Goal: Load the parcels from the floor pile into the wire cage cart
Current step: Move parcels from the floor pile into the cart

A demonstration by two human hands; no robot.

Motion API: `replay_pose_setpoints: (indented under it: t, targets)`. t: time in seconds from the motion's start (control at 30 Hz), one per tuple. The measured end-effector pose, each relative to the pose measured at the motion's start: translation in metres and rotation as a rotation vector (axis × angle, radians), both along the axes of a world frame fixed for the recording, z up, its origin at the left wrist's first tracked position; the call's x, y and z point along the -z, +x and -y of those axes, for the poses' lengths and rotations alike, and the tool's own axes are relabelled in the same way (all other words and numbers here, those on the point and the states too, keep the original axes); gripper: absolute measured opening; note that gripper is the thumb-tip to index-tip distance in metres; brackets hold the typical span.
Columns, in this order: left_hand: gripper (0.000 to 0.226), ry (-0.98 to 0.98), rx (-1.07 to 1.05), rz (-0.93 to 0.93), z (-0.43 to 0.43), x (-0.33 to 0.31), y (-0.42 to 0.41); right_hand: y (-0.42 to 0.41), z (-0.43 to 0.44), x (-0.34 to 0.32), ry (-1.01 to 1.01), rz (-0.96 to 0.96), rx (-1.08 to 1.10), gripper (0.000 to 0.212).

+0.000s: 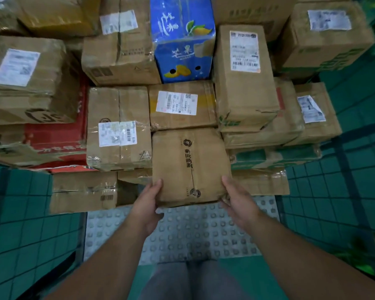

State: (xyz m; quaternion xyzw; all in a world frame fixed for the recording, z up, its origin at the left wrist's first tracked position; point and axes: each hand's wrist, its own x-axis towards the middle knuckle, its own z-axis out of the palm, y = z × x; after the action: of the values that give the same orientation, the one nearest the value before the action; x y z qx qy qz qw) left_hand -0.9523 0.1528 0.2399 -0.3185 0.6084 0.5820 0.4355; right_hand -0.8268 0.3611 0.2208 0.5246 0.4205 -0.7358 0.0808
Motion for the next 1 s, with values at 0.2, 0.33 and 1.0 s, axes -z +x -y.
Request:
replay_pose_setpoints:
  t: [0.2,0.33,1.0]
  targets:
    - [0.046,-0.121,0.156,0.015,-0.010,0.012,0.003,0.001,0.013,0.021,0.199,0.076,-0.031,0.059]
    - [0.051,-0.221,0.178,-0.007,-0.013,0.007,0.001,-0.004,0.024,0.015,0.291,0.153,-0.085,0.067]
    - [0.049,-0.194,0.270,0.215,-0.036,-0.088,0.072,0.100,-0.020,-0.085,-0.226,0.035,0.247,0.053]
